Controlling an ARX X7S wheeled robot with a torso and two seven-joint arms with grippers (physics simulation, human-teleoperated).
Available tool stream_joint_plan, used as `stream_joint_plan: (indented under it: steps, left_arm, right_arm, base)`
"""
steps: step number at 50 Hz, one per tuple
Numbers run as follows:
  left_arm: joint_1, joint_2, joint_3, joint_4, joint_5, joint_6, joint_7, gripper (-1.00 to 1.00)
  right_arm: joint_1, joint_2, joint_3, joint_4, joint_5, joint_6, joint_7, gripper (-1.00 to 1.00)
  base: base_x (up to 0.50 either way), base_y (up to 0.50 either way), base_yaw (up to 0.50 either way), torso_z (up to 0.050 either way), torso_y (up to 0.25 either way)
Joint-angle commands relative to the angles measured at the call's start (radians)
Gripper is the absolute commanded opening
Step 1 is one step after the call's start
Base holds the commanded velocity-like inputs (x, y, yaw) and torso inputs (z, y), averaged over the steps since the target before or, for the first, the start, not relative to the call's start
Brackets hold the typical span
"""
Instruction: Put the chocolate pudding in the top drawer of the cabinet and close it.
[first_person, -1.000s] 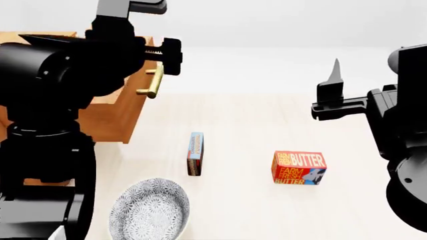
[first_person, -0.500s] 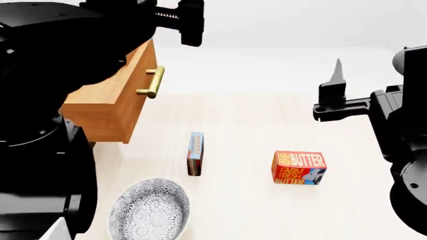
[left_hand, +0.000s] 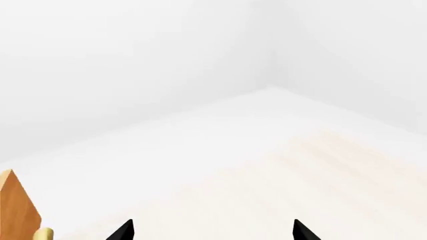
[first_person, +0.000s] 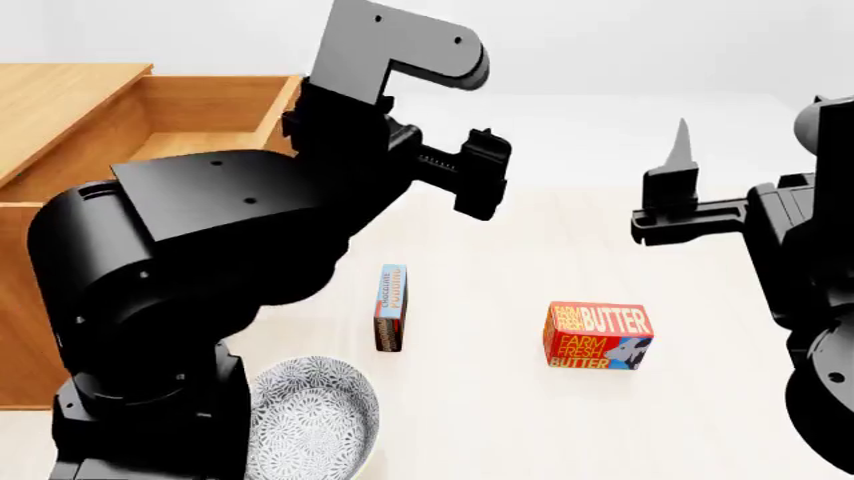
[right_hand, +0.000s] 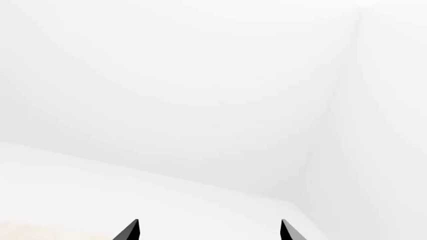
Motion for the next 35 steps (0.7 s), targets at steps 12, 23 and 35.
stream_joint_plan:
  steps: [12,23,35]
  left_arm:
    - [0.162,-0.029,0.198,-0.081,-0.010,0.176,-0.029,1.00]
    - [0.154,-0.031,0.256,-0.279,0.047,0.268,-0.009,1.00]
    - [0.164,-0.035,0.256,-0.420,0.061,0.304,-0.030,1.00]
  right_arm:
    - [-0.039,0.021,0.022,-0.011,0.012,-0.022,0.007,1.00]
    - [-0.042,0.020,0.007,-0.003,-0.006,-0.033,-0.003,1.00]
    - [-0.059,0.021,-0.003,0.014,-0.033,-0.057,-0.019,1.00]
  base:
    - [0.00,0.00,0.00,0.000,0.000]
    - [0.00,0.00,0.00,0.000,0.000]
    - [0.00,0.00,0.00,0.000,0.000]
